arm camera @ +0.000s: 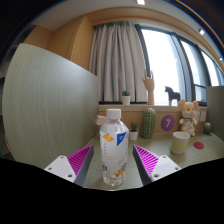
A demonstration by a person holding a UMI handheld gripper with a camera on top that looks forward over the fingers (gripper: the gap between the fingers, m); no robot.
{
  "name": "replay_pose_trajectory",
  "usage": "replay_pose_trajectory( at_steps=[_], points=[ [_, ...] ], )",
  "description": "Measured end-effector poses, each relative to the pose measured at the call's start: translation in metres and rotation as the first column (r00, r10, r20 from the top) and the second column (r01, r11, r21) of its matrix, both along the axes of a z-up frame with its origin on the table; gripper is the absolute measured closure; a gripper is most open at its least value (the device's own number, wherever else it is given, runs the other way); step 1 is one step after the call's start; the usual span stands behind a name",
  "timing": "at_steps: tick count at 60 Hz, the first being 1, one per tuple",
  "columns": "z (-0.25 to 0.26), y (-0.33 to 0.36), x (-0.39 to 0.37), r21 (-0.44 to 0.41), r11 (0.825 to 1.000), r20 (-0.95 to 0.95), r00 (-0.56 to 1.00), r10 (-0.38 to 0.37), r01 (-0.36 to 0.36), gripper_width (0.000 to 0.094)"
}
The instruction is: Pour water
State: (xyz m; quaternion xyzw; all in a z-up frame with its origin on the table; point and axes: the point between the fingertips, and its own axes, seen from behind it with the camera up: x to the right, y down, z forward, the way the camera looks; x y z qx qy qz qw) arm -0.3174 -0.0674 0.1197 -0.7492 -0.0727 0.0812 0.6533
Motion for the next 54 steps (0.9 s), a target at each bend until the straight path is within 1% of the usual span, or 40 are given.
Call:
replay_pose_trajectory(
  at_steps=[9,12,16,18,20,22,25,31,42,48,51,54],
  points=[
    [-0.002,0.027,-0.013,0.011,0.999,0.022,0.999,0.031,-0.031,0.0153],
    [-0.002,0.030,-0.015,0.020,0.999,0.030,0.999,0.032,-0.032,0.0202],
    [-0.005,0.037,-0.005,0.024,1.000,0.043,0.999,-0.010,0.009,0.0323],
    [-0.003,0.042,-0.002,0.029,0.999,0.055,0.998,-0.020,0.018,0.0369],
    [-0.005,0.040,-0.005,0.039,0.999,0.059,0.998,-0.012,0.010,0.0379],
    [-0.004,0.040,-0.006,0.048,0.999,0.043,0.999,-0.005,0.003,0.0408],
    [-0.003,0.041,-0.005,0.053,0.999,0.014,1.000,-0.013,0.013,0.0459],
    [-0.003,0.042,-0.006,0.072,0.997,-0.007,1.000,0.000,0.000,0.0565],
    [-0.003,0.043,-0.007,0.069,0.997,-0.016,1.000,0.019,-0.017,0.0566],
    [0.004,0.052,0.010,0.049,0.999,-0.074,0.997,-0.004,0.008,0.0566],
    [0.012,0.063,0.024,0.034,0.999,-0.143,0.989,-0.029,0.034,0.0566],
    [0.025,0.073,0.035,0.041,0.998,-0.224,0.974,-0.032,0.043,0.0565]
  ],
)
